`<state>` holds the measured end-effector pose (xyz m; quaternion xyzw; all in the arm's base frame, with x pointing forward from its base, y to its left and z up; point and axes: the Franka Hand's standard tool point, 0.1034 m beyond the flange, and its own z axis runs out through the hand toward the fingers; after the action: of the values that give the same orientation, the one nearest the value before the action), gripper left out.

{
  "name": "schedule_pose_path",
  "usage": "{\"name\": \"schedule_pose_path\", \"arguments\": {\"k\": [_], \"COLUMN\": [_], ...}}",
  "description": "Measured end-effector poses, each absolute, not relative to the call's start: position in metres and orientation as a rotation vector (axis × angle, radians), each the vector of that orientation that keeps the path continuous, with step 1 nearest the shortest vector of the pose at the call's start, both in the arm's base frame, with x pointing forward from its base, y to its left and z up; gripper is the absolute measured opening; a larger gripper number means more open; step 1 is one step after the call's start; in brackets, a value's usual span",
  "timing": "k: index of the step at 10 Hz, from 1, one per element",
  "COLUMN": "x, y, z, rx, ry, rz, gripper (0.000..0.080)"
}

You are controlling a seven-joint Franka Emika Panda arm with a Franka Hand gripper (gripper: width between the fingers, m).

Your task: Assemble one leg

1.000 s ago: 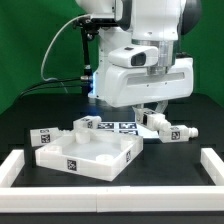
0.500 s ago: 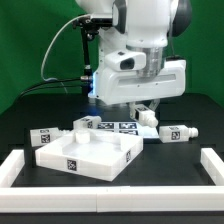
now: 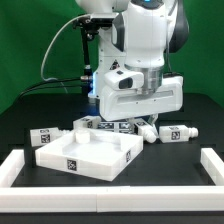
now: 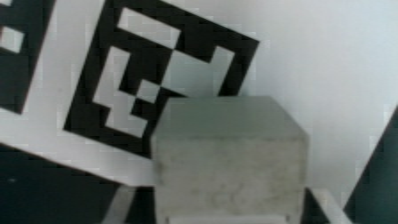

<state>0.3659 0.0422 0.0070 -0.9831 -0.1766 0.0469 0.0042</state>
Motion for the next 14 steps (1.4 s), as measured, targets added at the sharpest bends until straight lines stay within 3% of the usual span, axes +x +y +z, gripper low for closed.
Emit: {"name": "schedule_pose_path", "arguments": {"k": [1, 2, 3, 4, 5, 7, 9, 14], "x": [0.366, 0.366, 0.366, 0.367, 0.366, 0.381, 0.405, 0.409], "y": [0.042, 0.042, 0.042, 0.042, 0.038, 0.025, 0.007, 0.005], "z": [0.007, 0.007, 0.007, 0.009, 0.023, 0.069, 0.094, 0.092], "rx": [-3.08, -3.08, -3.08, -3.081, -3.073, -3.074, -3.075, -3.066], "ry": [-0.554, -0.554, -0.554, -0.555, -0.576, -0.561, -0.615, -0.671], "rz": [0.146, 0.147, 0.147, 0.146, 0.233, 0.256, 0.175, 0.136], "gripper": [0.032, 0.0456, 0.0456, 0.0608, 0.0637, 0.0647, 0.0649, 0.0649]}}
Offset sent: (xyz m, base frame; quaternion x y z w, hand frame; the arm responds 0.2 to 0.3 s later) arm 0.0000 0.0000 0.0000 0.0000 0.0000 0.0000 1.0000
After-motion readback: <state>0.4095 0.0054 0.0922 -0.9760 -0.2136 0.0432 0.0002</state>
